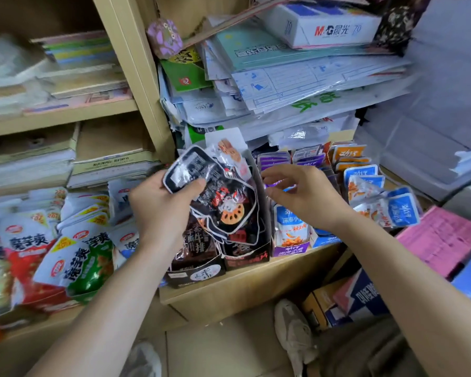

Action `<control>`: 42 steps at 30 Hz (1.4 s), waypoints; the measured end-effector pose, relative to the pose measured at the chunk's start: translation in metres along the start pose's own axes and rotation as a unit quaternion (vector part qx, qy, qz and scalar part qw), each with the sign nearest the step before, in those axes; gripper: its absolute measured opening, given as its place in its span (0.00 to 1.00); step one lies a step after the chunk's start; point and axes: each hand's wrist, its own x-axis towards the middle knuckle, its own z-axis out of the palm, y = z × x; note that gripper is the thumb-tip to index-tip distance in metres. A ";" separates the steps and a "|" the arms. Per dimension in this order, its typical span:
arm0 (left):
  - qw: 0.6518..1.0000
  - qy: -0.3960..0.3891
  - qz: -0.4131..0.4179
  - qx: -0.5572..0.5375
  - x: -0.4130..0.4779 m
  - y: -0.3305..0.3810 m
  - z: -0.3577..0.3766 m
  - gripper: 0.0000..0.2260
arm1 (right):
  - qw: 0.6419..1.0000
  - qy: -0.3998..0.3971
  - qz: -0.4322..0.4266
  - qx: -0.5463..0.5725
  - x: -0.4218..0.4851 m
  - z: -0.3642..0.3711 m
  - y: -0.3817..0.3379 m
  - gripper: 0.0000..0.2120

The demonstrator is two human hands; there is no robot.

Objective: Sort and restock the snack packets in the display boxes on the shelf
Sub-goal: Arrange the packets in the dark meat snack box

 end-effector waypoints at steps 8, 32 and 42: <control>0.994 0.026 -0.025 -0.105 0.018 0.004 -0.028 0.13 | 0.998 -0.015 -0.013 -0.064 -0.003 0.002 -0.005 0.18; 0.991 0.005 0.004 -0.130 0.039 -0.005 -0.057 0.13 | 0.973 0.212 -0.041 0.082 0.031 -0.013 -0.025 0.05; 0.994 -0.014 0.043 -0.097 0.027 -0.008 -0.047 0.14 | 0.998 0.034 0.009 0.055 0.022 0.020 -0.018 0.09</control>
